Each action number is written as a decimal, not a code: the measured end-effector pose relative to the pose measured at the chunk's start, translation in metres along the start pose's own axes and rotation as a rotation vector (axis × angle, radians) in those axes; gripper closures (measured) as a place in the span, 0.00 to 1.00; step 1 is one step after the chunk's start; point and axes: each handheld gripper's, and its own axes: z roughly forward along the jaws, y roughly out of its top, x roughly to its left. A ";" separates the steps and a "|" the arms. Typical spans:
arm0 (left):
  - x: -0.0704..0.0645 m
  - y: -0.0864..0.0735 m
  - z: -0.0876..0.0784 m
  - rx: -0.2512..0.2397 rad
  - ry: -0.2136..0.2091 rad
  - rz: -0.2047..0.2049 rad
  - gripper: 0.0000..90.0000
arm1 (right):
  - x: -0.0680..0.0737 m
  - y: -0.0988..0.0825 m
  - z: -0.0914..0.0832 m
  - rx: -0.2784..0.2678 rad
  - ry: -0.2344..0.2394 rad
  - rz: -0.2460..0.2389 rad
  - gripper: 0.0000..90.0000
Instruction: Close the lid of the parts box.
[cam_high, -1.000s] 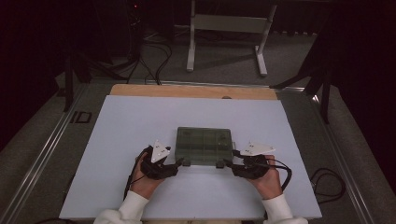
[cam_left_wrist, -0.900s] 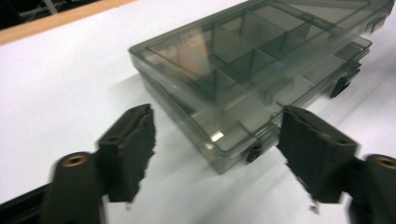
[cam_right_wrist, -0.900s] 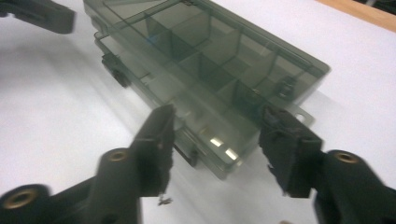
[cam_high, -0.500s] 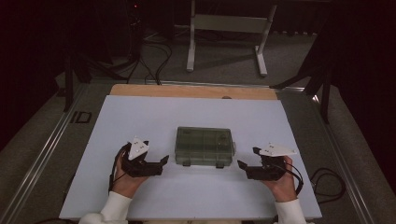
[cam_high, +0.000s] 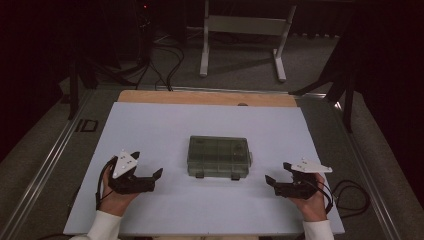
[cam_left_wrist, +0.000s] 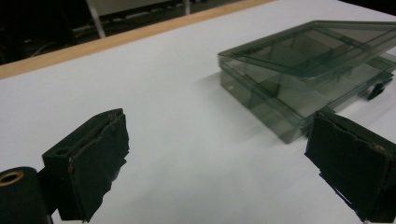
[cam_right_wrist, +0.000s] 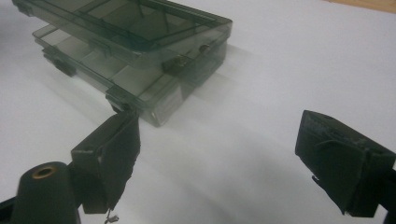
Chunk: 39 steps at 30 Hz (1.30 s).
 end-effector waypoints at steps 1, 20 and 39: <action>0.003 -0.001 -0.003 -0.003 0.005 -0.003 0.07 | -0.001 -0.002 -0.001 -0.002 -0.003 0.007 0.16; 0.036 -0.030 -0.028 -0.018 0.115 -0.058 0.06 | -0.012 -0.024 -0.010 -0.084 -0.036 0.059 0.16; 0.043 -0.042 -0.028 -0.020 0.119 -0.090 0.06 | -0.013 -0.030 -0.007 -0.085 -0.064 0.057 0.16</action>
